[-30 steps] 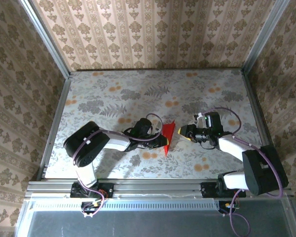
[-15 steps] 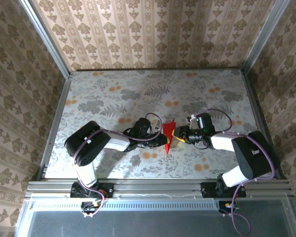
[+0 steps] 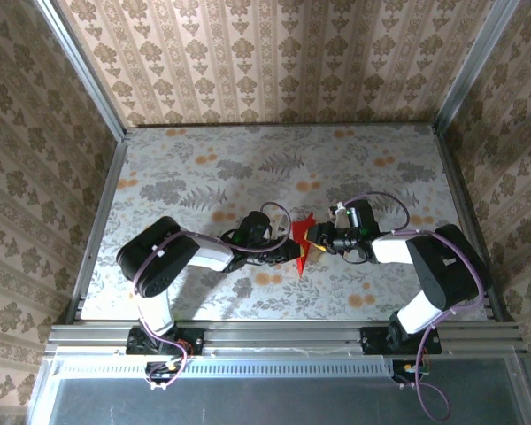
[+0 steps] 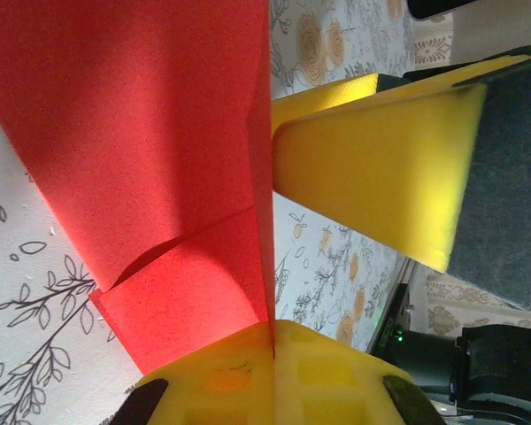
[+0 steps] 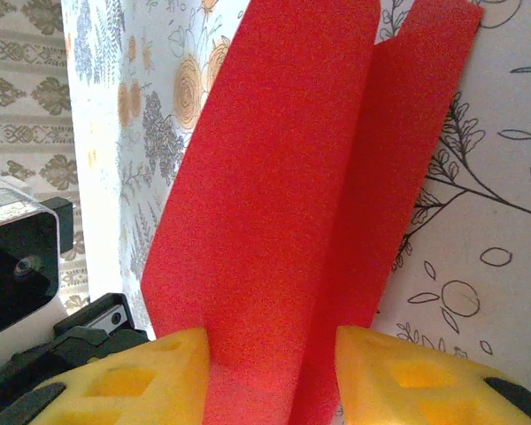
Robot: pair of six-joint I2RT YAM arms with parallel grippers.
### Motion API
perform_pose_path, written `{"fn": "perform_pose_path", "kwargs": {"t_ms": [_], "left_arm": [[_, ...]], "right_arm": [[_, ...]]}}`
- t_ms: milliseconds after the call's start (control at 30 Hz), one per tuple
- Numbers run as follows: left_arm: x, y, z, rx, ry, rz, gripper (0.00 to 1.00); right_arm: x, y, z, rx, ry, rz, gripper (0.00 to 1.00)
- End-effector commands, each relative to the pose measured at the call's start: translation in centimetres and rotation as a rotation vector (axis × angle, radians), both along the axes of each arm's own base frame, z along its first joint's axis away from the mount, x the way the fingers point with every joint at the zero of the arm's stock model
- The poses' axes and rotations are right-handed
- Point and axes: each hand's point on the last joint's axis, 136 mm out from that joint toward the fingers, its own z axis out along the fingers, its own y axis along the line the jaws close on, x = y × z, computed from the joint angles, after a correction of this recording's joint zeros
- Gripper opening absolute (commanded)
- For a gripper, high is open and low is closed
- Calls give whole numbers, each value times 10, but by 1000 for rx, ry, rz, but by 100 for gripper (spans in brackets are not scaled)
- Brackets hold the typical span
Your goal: Fold a paper plane with a square sheet of paper (fold left side to right side)
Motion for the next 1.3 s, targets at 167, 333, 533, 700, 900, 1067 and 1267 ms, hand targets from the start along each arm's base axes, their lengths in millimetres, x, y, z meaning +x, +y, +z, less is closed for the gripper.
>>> {"fn": "perform_pose_path", "kwargs": {"t_ms": [167, 333, 533, 700, 900, 1067, 1267], "left_arm": [[0, -1, -7, -17, 28, -5, 0], [1, -2, -7, -27, 32, 1, 0], [1, -2, -10, -27, 40, 3, 1], [2, -1, -10, -28, 35, 8, 6], [3, 7, -6, -7, 14, 20, 16], [5, 18, -3, 21, -5, 40, 32], [10, 26, -1, 53, -27, 50, 39]], "right_arm": [[10, 6, -1, -1, -11, 0, 43], [9, 7, -10, -14, 6, 3, 42], [6, 7, -23, -48, 37, 8, 40], [-4, -2, -44, -127, 103, 5, 38], [-13, -8, -64, -167, 162, 1, 37], [-15, -8, -67, -170, 174, -3, 37], [-14, -10, -65, -180, 169, -7, 37]]}}
